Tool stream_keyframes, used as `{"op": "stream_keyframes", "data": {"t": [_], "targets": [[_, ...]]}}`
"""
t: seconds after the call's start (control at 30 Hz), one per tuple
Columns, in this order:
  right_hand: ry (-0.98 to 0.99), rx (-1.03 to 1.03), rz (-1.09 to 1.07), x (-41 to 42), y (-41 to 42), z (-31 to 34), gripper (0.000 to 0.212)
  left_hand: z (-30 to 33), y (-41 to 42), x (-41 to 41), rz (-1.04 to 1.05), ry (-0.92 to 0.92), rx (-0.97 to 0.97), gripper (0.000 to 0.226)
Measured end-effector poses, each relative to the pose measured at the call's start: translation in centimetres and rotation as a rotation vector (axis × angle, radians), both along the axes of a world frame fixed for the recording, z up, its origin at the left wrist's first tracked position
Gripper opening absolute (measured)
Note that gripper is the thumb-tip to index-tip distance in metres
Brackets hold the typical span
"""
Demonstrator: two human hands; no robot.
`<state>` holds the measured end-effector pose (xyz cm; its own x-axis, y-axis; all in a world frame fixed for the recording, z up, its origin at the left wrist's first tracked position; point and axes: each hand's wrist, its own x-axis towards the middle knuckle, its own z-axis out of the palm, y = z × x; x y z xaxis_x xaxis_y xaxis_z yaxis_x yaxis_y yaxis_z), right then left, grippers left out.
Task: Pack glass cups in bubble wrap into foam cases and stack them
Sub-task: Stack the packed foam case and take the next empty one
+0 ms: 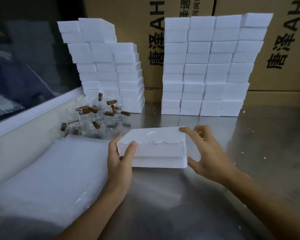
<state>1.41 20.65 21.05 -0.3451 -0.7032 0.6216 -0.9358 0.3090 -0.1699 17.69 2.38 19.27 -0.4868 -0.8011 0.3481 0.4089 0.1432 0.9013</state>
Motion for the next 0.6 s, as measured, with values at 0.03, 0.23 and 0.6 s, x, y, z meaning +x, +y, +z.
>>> {"op": "stream_keyframes", "data": {"t": [0.03,0.23,0.6], "targets": [[-0.048,0.005,-0.021,0.1,0.0,-0.6,0.095,0.0,0.0,-0.1,0.02,-0.03,-0.022,0.025],[-0.386,-0.034,0.069,0.6,0.4,-2.7,0.092,0.0,0.2,-0.1,0.064,-0.186,-0.087,0.041],[-0.941,-0.164,0.104,1.8,-0.4,-1.0,0.063,1.2,-1.1,0.4,-0.147,-0.417,-0.099,0.047]]}}
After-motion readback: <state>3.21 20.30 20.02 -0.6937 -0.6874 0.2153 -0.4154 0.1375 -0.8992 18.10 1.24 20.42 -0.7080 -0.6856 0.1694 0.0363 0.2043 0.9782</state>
